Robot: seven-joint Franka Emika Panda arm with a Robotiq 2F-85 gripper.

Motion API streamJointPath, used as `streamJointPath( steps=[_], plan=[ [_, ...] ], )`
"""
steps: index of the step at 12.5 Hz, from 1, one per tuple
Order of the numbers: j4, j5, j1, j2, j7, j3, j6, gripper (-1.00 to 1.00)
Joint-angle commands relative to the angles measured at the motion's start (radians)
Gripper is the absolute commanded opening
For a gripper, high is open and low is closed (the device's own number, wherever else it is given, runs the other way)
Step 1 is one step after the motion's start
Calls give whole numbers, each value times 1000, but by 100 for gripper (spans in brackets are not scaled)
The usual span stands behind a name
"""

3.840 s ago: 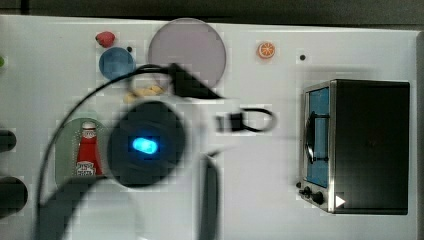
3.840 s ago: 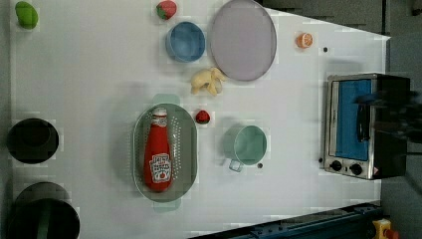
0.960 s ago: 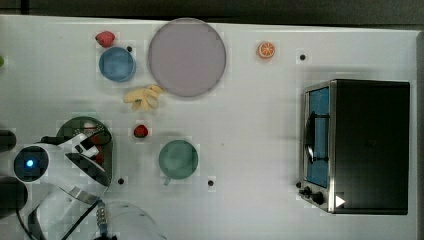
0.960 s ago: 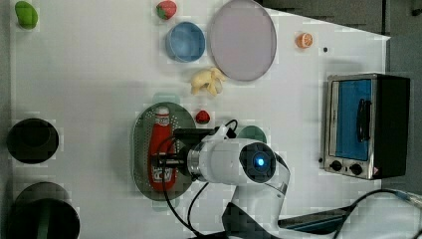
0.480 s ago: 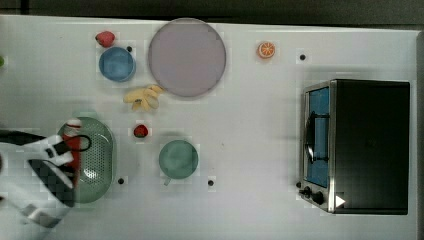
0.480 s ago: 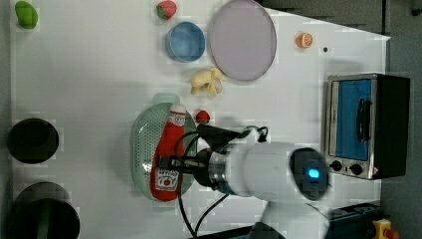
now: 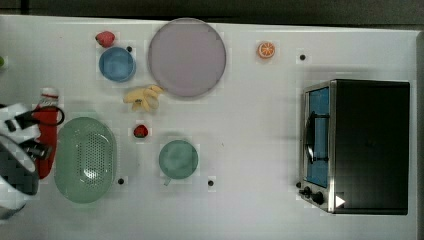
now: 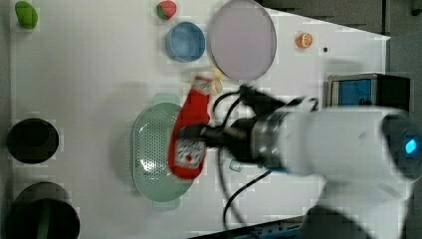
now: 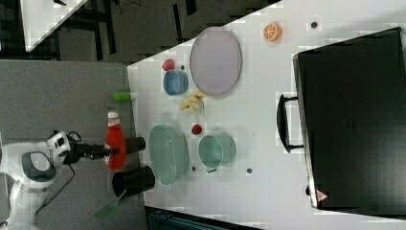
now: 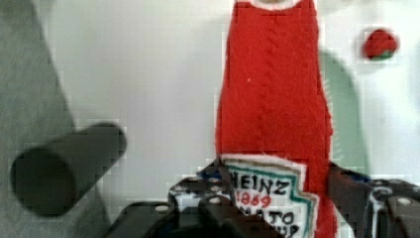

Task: Pick ketchup from strainer and place it on the table

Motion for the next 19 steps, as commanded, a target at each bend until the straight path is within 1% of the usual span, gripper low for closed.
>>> streamJointPath(
  steps=[1,4,6,8,11,13,15,19],
  plan=[
    [73,-3,-133,0,-76,-74,-121,18],
    [82,-19,-205,-33,-161,-149,-154,18],
    [81,-38,-242,-54,-204,-201,-154,18],
    [71,-47,-269,-68,-290,-251,-159,18],
    [30,-47,-291,-71,-454,-325,-156,18],
    [-16,-47,-298,-72,-506,-364,-137,18],
    [-84,-47,-301,-72,-506,-396,-92,18],
    [-285,-49,-302,-68,-507,-438,153,18]
  ],
)
